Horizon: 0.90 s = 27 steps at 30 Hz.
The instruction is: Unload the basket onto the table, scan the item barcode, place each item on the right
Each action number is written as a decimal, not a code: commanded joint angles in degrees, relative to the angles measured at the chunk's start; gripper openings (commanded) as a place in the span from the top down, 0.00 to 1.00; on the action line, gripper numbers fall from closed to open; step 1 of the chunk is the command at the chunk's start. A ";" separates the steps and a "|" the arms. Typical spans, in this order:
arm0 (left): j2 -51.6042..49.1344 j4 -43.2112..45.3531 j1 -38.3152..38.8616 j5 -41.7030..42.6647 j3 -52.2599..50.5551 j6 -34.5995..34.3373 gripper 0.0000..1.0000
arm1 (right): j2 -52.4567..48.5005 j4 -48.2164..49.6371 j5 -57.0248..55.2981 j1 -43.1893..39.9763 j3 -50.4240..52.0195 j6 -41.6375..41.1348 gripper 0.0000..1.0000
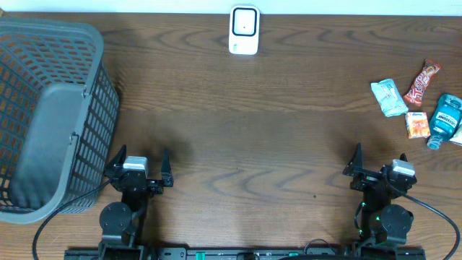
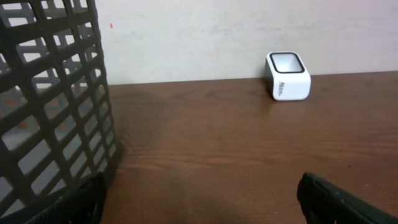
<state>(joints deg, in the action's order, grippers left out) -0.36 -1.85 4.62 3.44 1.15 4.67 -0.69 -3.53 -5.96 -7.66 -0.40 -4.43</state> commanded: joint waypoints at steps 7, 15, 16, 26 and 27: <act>0.26 -1.99 0.11 -0.07 -0.94 -0.68 0.02 | 0.35 -0.17 0.31 -0.39 0.09 0.85 0.01; 0.26 -1.99 0.11 -0.07 -0.94 -0.68 0.02 | 0.37 -0.17 0.31 -0.39 0.09 0.85 0.01; 0.26 -1.99 0.11 -0.07 -0.94 -0.68 0.02 | 0.37 -0.17 0.31 -0.39 0.09 0.85 0.01; 0.26 -1.99 0.11 -0.07 -0.94 -0.68 0.02 | 0.35 -0.44 3.96 -0.37 0.09 -0.24 0.01; 0.26 -1.99 0.11 -0.07 -0.94 -0.68 0.02 | 0.35 -0.42 5.11 -0.37 0.09 -0.22 0.01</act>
<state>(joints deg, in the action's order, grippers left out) -0.36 -1.83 4.62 3.46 1.15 4.49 -0.69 -3.62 -4.71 -7.66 -0.40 -4.49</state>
